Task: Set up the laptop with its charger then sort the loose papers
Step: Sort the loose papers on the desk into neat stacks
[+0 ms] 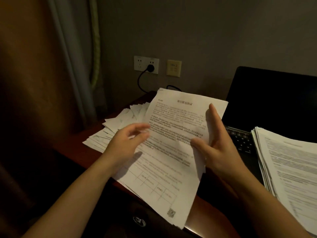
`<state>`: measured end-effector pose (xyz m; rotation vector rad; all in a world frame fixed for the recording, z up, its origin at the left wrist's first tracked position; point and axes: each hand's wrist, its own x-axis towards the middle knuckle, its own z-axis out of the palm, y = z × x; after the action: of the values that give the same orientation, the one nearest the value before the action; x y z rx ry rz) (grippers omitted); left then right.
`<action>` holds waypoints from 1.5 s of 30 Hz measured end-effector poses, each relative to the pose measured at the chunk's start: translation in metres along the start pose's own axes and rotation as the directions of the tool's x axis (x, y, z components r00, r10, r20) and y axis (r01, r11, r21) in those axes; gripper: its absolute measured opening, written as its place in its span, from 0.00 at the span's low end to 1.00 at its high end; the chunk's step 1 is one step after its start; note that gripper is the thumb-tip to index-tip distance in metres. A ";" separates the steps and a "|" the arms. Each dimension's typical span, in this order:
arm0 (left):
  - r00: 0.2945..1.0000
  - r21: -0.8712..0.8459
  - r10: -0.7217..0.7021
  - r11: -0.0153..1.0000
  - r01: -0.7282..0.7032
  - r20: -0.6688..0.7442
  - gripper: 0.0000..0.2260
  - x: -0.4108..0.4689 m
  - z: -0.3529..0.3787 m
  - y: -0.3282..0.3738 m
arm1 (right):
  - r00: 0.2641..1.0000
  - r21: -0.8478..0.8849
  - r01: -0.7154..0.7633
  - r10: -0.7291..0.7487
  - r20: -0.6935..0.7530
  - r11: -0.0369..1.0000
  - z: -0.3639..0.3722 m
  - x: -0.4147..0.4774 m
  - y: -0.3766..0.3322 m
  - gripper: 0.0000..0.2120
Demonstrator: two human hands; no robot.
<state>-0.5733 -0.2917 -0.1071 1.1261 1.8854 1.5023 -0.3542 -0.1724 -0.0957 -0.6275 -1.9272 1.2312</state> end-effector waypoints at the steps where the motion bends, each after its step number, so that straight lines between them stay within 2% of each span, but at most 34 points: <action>1: 0.999 0.050 -0.012 0.999 0.014 -0.044 0.15 0.005 0.001 0.002 | 1.000 0.035 0.010 -0.011 0.013 0.999 -0.003 0.000 -0.001 0.47; 3: 0.996 -0.092 -0.092 0.992 0.092 0.004 0.18 0.014 0.001 0.009 | 0.999 0.096 0.027 -0.030 0.024 0.995 -0.010 -0.001 -0.003 0.47; 5: 0.975 -0.247 -0.170 0.948 0.201 0.143 0.14 0.015 -0.002 0.023 | 0.998 0.136 0.060 -0.060 -0.004 0.989 -0.014 -0.001 -0.007 0.48; 8: 0.978 -0.267 -0.131 0.948 0.171 0.160 0.12 0.016 -0.004 0.041 | 0.986 0.175 0.098 -0.071 -0.153 0.980 -0.017 0.003 -0.007 0.50; 10: 0.989 -0.328 -0.091 0.936 0.126 0.120 0.11 0.015 -0.003 0.046 | 0.968 0.238 0.055 0.006 -0.251 0.970 -0.018 0.004 -0.005 0.48; 11: 0.992 -0.352 -0.079 0.930 0.107 0.095 0.11 0.016 -0.001 0.048 | 0.963 0.255 0.031 0.039 -0.265 0.966 -0.017 0.004 -0.005 0.44; 14: 1.000 -0.379 -0.018 0.925 0.025 0.022 0.10 0.011 0.003 0.059 | 0.967 0.199 -0.036 0.084 -0.240 0.979 -0.016 0.005 -0.010 0.17; 16: 0.998 -0.365 0.058 0.929 -0.064 -0.027 0.10 0.008 0.004 0.068 | 0.959 0.203 -0.025 0.081 -0.273 0.979 -0.018 0.007 -0.018 0.10; 19: 0.978 -0.344 0.176 0.917 -0.203 -0.109 0.09 0.002 0.010 0.080 | 0.939 0.222 0.085 -0.004 -0.343 0.971 -0.025 0.008 -0.038 0.11; 22: 0.968 -0.307 0.212 0.920 -0.244 -0.136 0.07 -0.008 0.025 0.072 | 0.912 0.140 0.149 -0.082 -0.401 0.979 -0.027 -0.003 -0.042 0.10; 26: 0.981 -0.267 0.135 0.949 -0.168 -0.138 0.09 -0.024 0.047 0.040 | 0.925 0.029 0.069 -0.053 -0.376 0.997 -0.019 -0.025 -0.017 0.15; 30: 0.971 -0.239 0.194 0.945 -0.222 -0.137 0.07 -0.026 0.057 0.034 | 0.947 -0.002 0.016 -0.016 -0.322 1.000 -0.029 -0.039 -0.012 0.13; 34: 0.975 -0.297 0.219 0.929 -0.219 -0.035 0.10 -0.027 0.078 0.042 | 0.940 -0.022 -0.014 0.006 -0.342 1.000 -0.058 -0.056 -0.021 0.09; 38: 0.956 -0.315 0.272 0.922 -0.226 0.109 0.24 -0.032 0.119 0.053 | 0.908 -0.079 -0.112 0.070 -0.413 0.991 -0.103 -0.073 -0.020 0.07; 40: 0.937 -0.292 0.302 0.925 -0.243 0.177 0.27 -0.034 0.144 0.059 | 0.879 -0.088 -0.178 0.118 -0.461 0.980 -0.128 -0.085 -0.018 0.06; 45: 0.900 -0.146 0.262 0.963 -0.224 0.347 0.27 -0.038 0.205 0.078 | 0.777 -0.126 -0.324 0.187 -0.601 0.938 -0.188 -0.119 -0.015 0.09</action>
<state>-0.3693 -0.2043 -0.0961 1.5182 1.4418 1.3803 -0.1320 -0.1642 -0.0734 -1.2670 -1.4846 0.8324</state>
